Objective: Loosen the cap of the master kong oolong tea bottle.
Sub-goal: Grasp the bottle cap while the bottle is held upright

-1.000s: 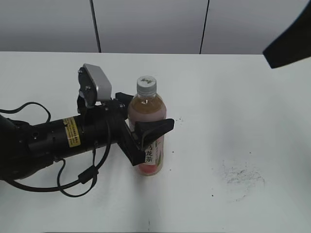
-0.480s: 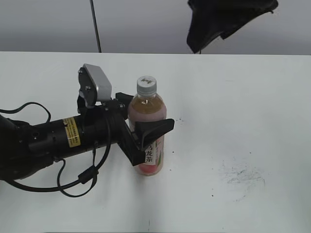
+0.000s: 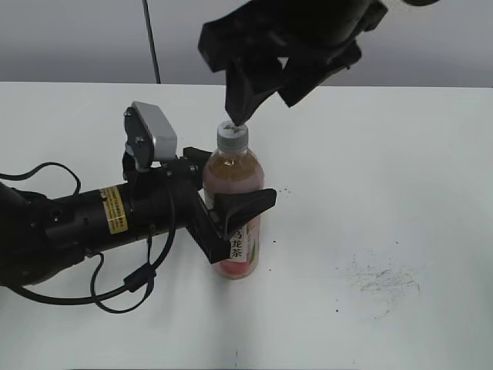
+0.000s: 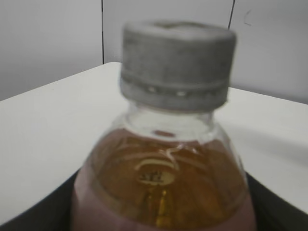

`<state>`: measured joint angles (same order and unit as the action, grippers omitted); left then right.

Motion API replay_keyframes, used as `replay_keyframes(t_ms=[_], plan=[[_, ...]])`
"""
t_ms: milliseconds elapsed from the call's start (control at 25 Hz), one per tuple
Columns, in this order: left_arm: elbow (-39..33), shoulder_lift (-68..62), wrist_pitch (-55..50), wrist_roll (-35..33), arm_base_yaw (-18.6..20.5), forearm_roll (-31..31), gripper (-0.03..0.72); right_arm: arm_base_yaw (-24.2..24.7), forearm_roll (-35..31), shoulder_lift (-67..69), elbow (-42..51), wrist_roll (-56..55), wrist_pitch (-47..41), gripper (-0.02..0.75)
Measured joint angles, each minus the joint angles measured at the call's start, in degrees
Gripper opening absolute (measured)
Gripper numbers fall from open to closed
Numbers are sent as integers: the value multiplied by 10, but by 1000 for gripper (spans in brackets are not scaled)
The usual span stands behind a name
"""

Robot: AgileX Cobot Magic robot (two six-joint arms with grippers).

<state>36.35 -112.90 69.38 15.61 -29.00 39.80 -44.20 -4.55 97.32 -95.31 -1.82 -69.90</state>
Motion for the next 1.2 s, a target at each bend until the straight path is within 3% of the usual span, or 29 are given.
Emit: replay_keyframes(t_ms=[520, 1200], plan=[[0, 0, 0, 0, 0, 0, 445, -3, -5, 84, -69, -109, -1, 455], [0, 0, 0, 0, 0, 0, 445, -4, -21, 107, -67, -112, -2, 449]])
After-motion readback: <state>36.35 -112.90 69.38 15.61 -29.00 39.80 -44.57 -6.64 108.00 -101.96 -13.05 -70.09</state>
